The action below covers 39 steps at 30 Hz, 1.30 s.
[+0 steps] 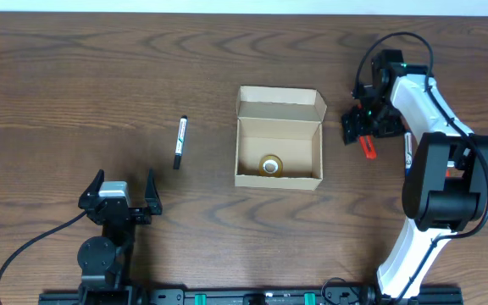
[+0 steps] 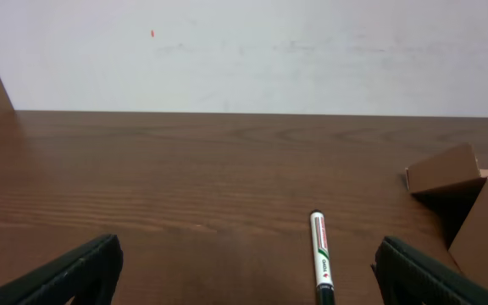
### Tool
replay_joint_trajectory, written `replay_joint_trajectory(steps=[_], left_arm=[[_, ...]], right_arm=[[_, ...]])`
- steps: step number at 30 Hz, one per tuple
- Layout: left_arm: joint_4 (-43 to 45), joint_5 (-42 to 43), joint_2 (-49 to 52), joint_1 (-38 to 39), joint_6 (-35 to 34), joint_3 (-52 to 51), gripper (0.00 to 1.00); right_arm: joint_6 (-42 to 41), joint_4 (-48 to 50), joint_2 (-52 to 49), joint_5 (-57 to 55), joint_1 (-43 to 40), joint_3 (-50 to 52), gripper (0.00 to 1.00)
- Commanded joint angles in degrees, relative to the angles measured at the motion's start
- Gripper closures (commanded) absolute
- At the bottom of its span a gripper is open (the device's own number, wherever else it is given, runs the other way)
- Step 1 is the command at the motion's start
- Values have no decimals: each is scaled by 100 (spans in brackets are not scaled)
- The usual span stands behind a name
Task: Pack container
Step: 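Move the right gripper to the red box cutter and grasp it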
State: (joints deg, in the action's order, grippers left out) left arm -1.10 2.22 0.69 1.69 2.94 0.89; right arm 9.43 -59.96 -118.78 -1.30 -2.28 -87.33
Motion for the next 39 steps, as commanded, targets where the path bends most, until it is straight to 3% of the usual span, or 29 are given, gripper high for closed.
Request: replay_joint_trajectory(steps=[1, 9, 16, 19, 25, 39], left_arm=[[-323, -109, -42, -17, -46, -61, 5], [-323, -111, -42, -17, -44, -61, 5], [-323, -111, -42, -17, -44, -61, 5], [-323, -111, -42, -17, -44, -61, 5], [-323, -111, -42, -17, -44, -61, 5], [-321, -111, -42, -17, -42, -61, 5]], right_arm=[[-37, 168, -39, -9, -31, 203, 13], [-114, 516, -39, 26, -31, 435, 14], [-216, 575, -39, 28, -31, 442, 35], [-232, 577, -39, 26, -31, 446, 36], [-258, 605, -39, 26, -31, 466, 26], [-256, 1091, -39, 122, -31, 914, 27]])
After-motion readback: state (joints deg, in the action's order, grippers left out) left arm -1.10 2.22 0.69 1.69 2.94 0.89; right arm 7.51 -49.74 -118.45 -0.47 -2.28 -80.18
